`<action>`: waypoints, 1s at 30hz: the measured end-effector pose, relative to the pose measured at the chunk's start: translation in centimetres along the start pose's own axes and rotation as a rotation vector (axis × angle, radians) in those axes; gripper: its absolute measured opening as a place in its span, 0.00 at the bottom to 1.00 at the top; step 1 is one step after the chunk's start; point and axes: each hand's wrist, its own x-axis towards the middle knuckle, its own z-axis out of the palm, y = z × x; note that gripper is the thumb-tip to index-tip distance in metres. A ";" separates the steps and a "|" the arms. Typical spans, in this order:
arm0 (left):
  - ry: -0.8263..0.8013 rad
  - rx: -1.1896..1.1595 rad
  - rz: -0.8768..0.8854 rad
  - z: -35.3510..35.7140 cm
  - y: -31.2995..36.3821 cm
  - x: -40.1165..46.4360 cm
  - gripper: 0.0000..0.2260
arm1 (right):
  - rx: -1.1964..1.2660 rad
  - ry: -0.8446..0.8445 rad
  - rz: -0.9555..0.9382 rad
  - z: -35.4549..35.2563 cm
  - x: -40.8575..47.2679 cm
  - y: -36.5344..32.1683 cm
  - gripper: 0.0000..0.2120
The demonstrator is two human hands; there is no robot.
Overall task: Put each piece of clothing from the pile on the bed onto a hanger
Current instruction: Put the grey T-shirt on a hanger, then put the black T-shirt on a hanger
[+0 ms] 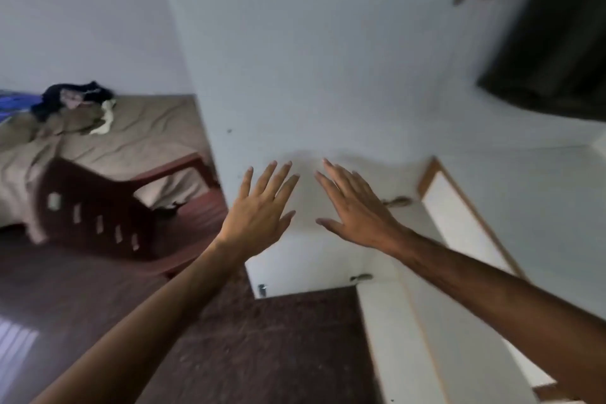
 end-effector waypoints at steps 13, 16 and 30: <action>-0.158 0.030 -0.521 -0.2 -32.0 -32.5 0.31 | 0.184 -0.142 -0.356 10.2 22.2 -39.7 0.44; -0.157 0.061 -0.597 0.2 -39.6 -36.2 0.31 | 0.204 -0.180 -0.397 12.9 28.0 -45.7 0.44; -0.186 0.138 -0.656 4.4 -78.8 -42.2 0.32 | 0.301 -0.198 -0.443 21.5 62.9 -69.5 0.42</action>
